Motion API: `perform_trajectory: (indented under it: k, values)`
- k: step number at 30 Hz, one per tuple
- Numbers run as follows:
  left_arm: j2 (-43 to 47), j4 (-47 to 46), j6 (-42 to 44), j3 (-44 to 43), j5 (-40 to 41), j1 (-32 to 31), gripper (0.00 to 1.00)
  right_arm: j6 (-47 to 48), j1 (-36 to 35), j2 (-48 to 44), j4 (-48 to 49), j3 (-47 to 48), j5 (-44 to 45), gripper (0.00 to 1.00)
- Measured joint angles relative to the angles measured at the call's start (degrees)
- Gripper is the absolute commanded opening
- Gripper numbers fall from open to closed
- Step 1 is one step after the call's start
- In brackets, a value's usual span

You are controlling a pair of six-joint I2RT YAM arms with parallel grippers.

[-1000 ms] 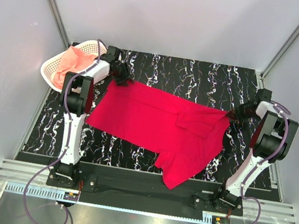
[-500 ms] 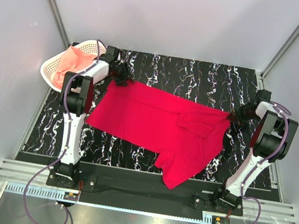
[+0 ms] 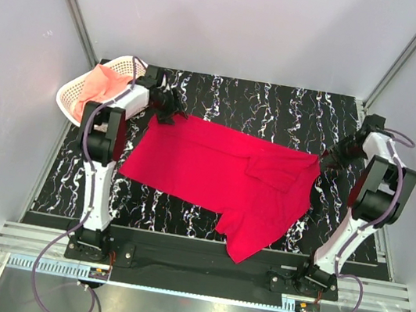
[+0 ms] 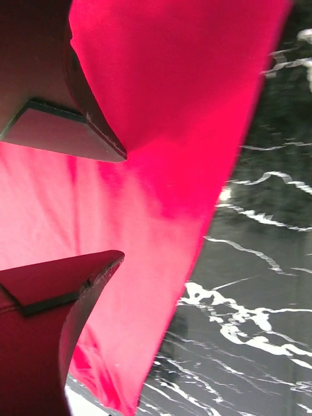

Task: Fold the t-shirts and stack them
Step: Fold the tshirt

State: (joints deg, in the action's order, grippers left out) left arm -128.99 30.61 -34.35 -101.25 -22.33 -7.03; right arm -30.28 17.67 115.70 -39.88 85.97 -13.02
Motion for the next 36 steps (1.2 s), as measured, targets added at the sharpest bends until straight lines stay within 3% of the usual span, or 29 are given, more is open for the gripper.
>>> perform_trajectory:
  k: [4, 8, 13, 21, 36]
  values:
    - [4.3, 0.9, 0.3, 3.3, 0.2, -1.1, 0.63, 1.4, -1.7, -5.2, -4.2, -1.9, 1.4, 0.47]
    - [10.1, 1.4, 1.4, 6.8, 0.7, -3.9, 0.61, 2.0, -8.2, -11.5, -5.5, -6.5, 1.3, 0.45]
    - [14.7, 1.2, 2.3, 10.1, 0.9, -10.1, 0.6, 0.3, -15.3, -17.9, -3.3, -18.7, -2.9, 0.44]
    - [16.5, 0.8, 2.9, 16.6, 0.4, -18.3, 0.59, -2.0, -13.9, -19.3, -0.1, -31.0, -4.8, 0.45]
    - [20.9, 0.9, 4.0, 20.0, 0.9, -18.0, 0.59, -3.3, -13.9, -16.6, 5.8, -30.5, -6.2, 0.35]
